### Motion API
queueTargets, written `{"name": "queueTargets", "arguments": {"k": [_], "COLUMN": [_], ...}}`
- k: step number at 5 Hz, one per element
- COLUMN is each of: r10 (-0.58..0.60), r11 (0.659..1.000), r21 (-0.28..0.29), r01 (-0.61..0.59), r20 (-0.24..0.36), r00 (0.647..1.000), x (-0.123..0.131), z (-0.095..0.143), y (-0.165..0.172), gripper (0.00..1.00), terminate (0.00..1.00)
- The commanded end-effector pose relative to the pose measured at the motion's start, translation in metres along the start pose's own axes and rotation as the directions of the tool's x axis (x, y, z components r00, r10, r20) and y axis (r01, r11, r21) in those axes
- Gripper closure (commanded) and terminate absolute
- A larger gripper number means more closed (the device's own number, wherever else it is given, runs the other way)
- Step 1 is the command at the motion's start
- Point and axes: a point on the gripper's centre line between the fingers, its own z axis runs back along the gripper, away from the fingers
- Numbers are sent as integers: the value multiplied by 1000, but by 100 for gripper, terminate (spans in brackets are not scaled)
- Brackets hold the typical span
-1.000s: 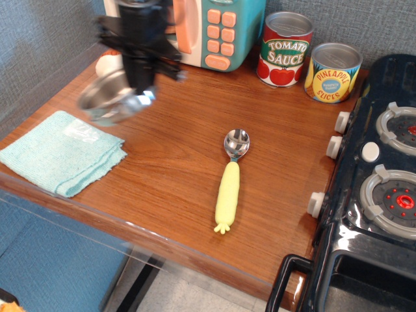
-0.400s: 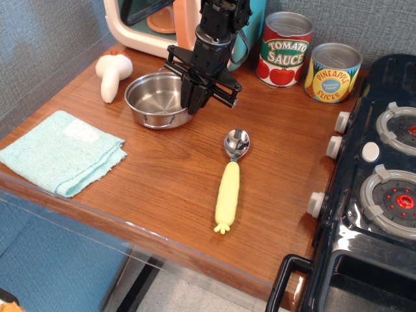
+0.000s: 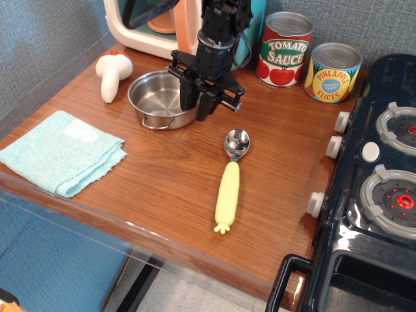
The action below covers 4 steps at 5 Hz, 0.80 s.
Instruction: Move pot from on top of the towel and place it to the right side of the mushroom.
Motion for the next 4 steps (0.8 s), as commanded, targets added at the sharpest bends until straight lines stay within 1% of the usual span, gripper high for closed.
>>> {"name": "queueTargets", "arguments": {"k": [1, 2, 3, 4], "r10": [60, 102, 102, 102], "r11": [995, 992, 992, 992], "r21": [-91, -92, -92, -92], "r01": [-47, -91, -91, -91], "r20": [141, 119, 119, 119], "r00": [988, 988, 988, 988], "x": [-13, -18, -18, -18], "z": [62, 59, 59, 59], "y": [23, 27, 27, 27], "gripper": [0, 0, 0, 0], "terminate": [0, 0, 0, 100]}}
